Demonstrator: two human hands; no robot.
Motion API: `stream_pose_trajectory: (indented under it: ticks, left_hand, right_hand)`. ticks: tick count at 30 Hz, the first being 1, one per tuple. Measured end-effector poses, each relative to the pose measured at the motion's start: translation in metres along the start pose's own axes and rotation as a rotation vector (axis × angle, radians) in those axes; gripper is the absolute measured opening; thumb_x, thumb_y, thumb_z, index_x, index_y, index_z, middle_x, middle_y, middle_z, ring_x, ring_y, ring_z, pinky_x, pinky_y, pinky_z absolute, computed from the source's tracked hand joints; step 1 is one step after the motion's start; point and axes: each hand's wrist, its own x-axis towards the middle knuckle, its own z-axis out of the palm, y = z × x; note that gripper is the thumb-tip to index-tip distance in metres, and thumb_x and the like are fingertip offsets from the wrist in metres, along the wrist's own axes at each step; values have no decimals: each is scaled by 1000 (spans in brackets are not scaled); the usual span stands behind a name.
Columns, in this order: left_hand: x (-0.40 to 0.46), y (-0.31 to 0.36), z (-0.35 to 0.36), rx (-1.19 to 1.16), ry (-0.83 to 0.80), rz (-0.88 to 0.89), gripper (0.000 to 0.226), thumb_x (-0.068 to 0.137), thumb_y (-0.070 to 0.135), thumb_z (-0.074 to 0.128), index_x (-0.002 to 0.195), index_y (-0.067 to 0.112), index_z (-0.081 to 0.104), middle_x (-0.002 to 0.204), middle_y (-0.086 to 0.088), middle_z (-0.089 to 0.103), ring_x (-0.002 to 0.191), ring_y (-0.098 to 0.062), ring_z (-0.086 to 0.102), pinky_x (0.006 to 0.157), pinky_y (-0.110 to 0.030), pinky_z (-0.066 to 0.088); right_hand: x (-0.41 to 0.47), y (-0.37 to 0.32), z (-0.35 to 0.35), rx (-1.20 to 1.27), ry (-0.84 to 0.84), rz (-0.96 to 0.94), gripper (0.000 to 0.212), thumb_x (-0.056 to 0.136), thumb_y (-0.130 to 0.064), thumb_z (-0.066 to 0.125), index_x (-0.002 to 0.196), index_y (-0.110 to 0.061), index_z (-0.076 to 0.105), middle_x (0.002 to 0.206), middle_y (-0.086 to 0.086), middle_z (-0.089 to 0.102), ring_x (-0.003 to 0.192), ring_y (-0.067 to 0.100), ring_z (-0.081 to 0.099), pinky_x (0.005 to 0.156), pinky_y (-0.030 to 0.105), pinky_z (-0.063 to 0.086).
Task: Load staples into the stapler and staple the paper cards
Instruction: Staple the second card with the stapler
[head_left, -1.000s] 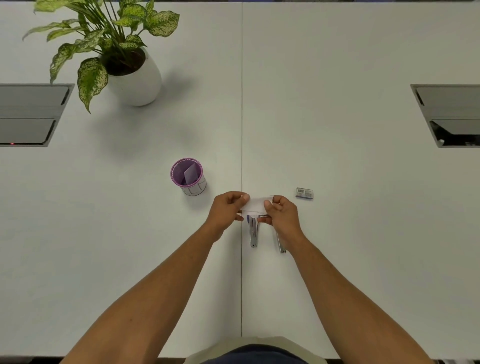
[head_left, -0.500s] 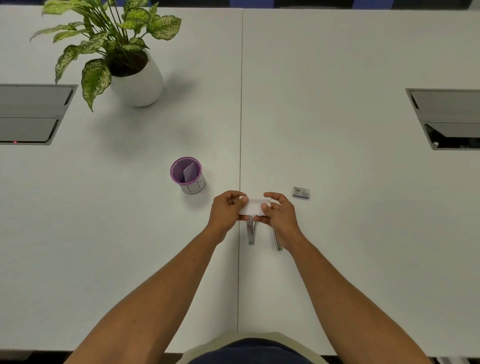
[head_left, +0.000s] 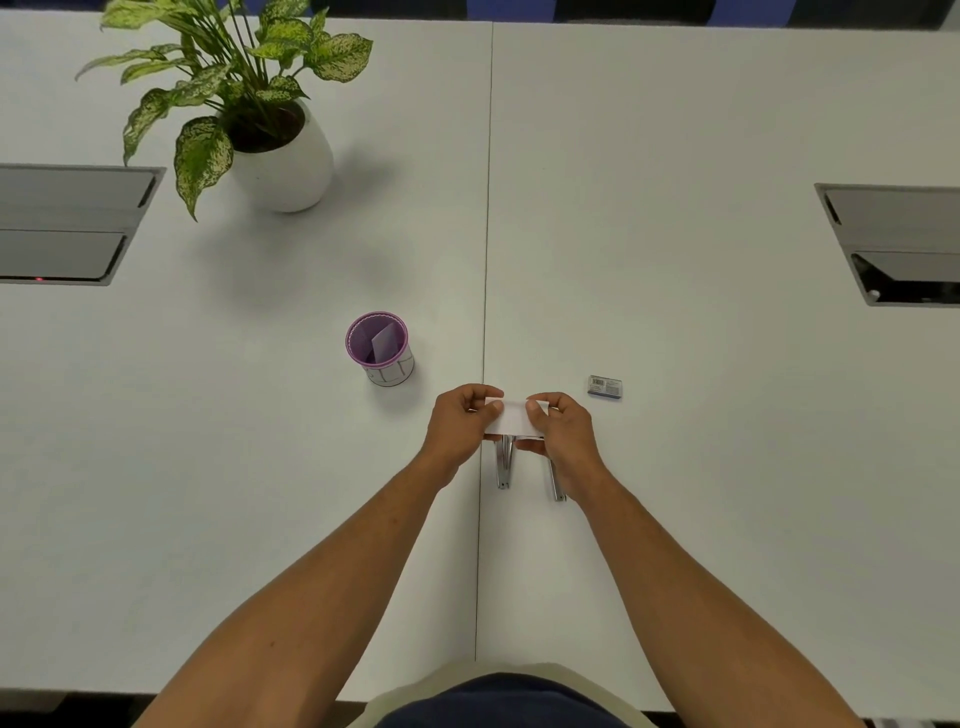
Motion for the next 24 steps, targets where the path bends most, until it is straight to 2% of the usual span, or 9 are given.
stream_pose_trajectory:
  ticks: [4, 8, 11, 14, 17, 20, 24]
  left_hand:
    - [-1, 0, 1, 62, -24, -10, 4, 88, 22, 68, 89, 19, 72, 90, -7, 67, 86, -28, 63, 79, -48, 56]
    - [-1, 1, 4, 143, -23, 4, 10, 89, 23, 67, 91, 15, 71, 93, -3, 70, 90, -28, 65, 77, -43, 57]
    - [-1, 1, 5, 184, -35, 20, 9, 90, 24, 65, 88, 17, 70, 91, 2, 69, 86, -21, 65, 70, -33, 56]
    - [-2, 0, 5, 229, -62, 25, 8, 91, 23, 62, 86, 22, 69, 91, 8, 66, 85, -12, 62, 66, -22, 49]
    - [-2, -1, 4, 239, -86, 20, 10, 91, 23, 62, 89, 20, 71, 91, 9, 67, 84, -11, 61, 68, -21, 48]
    - [0, -1, -3, 224, -79, 0, 13, 91, 23, 64, 91, 16, 74, 90, 2, 71, 83, -15, 62, 71, -25, 48]
    - [4, 1, -12, 218, -199, -25, 17, 95, 14, 58, 97, 9, 74, 95, -7, 72, 87, -19, 64, 74, -29, 54]
  right_hand:
    - [-1, 1, 1, -49, -5, -20, 8, 95, -11, 60, 102, -11, 63, 113, 14, 64, 107, 32, 62, 76, 38, 60]
    - [-1, 1, 3, -80, 0, -33, 5, 93, -11, 62, 98, -12, 63, 107, 13, 65, 105, 31, 63, 77, 39, 60]
    - [-4, 3, 3, -80, -10, -48, 4, 89, -13, 68, 90, -14, 65, 98, 10, 67, 99, 30, 66, 73, 37, 61]
    - [-6, 6, 4, -99, -14, -32, 3, 90, -14, 68, 88, -17, 68, 97, 9, 68, 98, 30, 66, 74, 38, 61]
    - [-5, 6, 5, -103, -12, 1, 6, 92, -12, 64, 91, -15, 69, 104, 14, 67, 100, 32, 64, 78, 42, 61]
    - [-4, 5, 4, -125, -20, 9, 12, 95, -12, 58, 92, -16, 68, 106, 12, 66, 100, 28, 62, 73, 35, 60]
    - [-4, 8, -4, -161, -85, -12, 22, 98, -13, 52, 86, -21, 69, 99, 7, 67, 94, 23, 62, 71, 31, 58]
